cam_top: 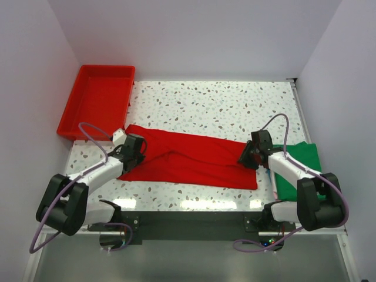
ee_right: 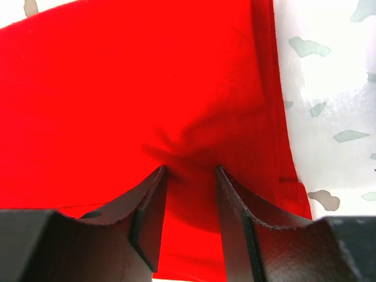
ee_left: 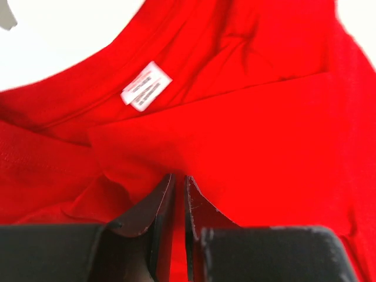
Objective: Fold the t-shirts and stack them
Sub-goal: Fold the tshirt
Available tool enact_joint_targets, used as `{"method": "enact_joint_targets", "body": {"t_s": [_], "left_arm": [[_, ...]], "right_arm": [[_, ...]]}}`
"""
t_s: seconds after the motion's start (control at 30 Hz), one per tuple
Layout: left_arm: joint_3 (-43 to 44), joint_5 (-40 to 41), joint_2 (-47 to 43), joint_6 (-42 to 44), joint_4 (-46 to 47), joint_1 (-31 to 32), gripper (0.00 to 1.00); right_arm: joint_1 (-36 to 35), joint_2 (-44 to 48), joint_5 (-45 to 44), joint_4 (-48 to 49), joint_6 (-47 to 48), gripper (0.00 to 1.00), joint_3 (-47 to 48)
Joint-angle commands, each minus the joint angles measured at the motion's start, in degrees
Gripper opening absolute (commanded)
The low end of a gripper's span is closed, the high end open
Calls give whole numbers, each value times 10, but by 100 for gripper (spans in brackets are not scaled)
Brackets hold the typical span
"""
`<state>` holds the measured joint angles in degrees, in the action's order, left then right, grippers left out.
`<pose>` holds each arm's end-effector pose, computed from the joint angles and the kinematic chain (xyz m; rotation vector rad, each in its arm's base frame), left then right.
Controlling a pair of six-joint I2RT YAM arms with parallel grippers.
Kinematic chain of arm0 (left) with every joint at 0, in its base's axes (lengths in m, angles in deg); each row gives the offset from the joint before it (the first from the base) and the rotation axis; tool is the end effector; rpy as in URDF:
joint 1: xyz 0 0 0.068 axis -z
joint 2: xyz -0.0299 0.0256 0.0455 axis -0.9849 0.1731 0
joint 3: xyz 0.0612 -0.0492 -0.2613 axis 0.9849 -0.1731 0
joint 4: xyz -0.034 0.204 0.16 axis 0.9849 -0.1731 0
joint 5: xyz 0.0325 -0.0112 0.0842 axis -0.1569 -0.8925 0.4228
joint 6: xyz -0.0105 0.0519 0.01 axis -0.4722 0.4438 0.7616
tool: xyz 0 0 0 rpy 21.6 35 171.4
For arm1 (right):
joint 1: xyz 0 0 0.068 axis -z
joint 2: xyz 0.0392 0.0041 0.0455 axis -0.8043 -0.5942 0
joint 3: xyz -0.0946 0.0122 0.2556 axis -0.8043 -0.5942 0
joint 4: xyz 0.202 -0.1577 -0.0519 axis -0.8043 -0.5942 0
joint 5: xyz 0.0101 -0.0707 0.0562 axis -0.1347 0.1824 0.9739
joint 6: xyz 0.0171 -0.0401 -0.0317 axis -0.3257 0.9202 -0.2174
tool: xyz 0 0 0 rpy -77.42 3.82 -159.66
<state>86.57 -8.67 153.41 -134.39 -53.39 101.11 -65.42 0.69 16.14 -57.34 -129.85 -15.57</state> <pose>0.2119 -0.0661 0.1603 -0.9058 2.2440 -0.0778 0.2275 0.0476 0.1607 0.6424 2.5572 0.3101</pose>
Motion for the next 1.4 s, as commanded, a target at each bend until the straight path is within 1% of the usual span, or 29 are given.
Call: {"method": "enact_joint_targets", "body": {"t_s": [0.0, 0.13, 0.2, 0.33, 0.37, 0.43, 0.47, 0.5, 0.53, 0.57, 0.6, 0.63, 0.67, 0.7, 0.73, 0.77, 0.83, 0.87, 0.9, 0.97, 1.0, 1.07, 1.1, 1.17, 1.2, 1.27, 1.3, 1.37], "left_arm": [[8, 29, 23, -48, -9, 2, 16], [25, 24, 79, -48, 8, 2, 16], [53, 22, 105, -39, 11, 2, 16], [118, 21, 192, -17, 10, 2, 15], [153, 21, 208, -9, 9, 2, 15], [195, 25, 260, 21, 8, 2, 16], [248, 18, 281, 45, 8, 2, 16], [283, 27, 305, 67, -8, 1, 17], [316, 28, 353, 85, -22, 1, 19], [379, 21, 377, 109, -23, 1, 20], [412, 21, 422, 139, -33, 1, 24], [443, 17, 444, 157, -40, 2, 27], [503, 4, 465, 198, -38, 1, 29], [536, -19, 510, 219, -38, 2, 33], [570, -29, 532, 235, -52, 2, 36], [632, -52, 569, 268, -55, 2, 43], [680, -85, 597, 301, -46, 2, 54], [727, -100, 610, 314, -46, 1, 59], [750, -132, 632, 338, -45, 1, 68], [799, -182, 647, 362, -28, -2, 75], [810, -231, 653, 365, -21, -3, 80], [828, -267, 646, 366, 5, -6, 84], [830, -287, 630, 366, 15, -6, 89], [831, -290, 609, 366, 34, -8, 96], [830, -290, 584, 365, 36, -9, 98], [809, -287, 554, 354, 49, -12, 98], [796, -272, 519, 348, 55, -12, 98], [745, -251, 481, 318, 65, -12, 97]], "right_arm": [[-1, 0, 18, 24, -24, 42, -9], [0, 14, 22, 28, -29, 43, -27], [0, 21, 29, 29, -34, 43, -35], [-2, 45, 50, 36, -47, 43, -63], [-2, 50, 51, 38, -55, 42, -69], [-10, 75, 60, 38, -67, 42, -86], [-15, 85, 65, 42, -84, 42, -95], [-23, 99, 68, 44, -96, 42, -103], [-52, 110, 66, 49, -108, 42, -118], [-73, 134, 59, 49, -134, 42, -125], [-97, 143, 50, 50, -150, 42, -134], [-149, 151, 31, 49, -166, 42, -138], [-173, 162, 22, 50, -197, 42, -141], [-221, 165, 16, 59, -213, 42, -145], [-246, 164, -1, 60, -226, 42, -144], [-299, 160, -16, 60, -251, 42, -135], [-354, 147, -44, 59, -270, 42, -119], [-376, 137, -64, 57, -280, 42, -108], [-410, 109, -72, 54, -281, 42, -83], [-430, 80, -72, 62, -266, 43, -58], [-437, 66, -71, 61, -255, 43, -27], [-439, 31, -67, 40, -216, 44, 8], [-439, 27, -73, 29, -203, 45, 39], [-439, 24, -86, -17, -167, 47, 66], [-439, 28, -97, -34, -160, 48, 86], [-438, 47, -129, -69, -138, 50, 100], [-436, 53, -140, -79, -133, 52, 112], [-425, 62, -164, -99, -109, 54, 125]]}}
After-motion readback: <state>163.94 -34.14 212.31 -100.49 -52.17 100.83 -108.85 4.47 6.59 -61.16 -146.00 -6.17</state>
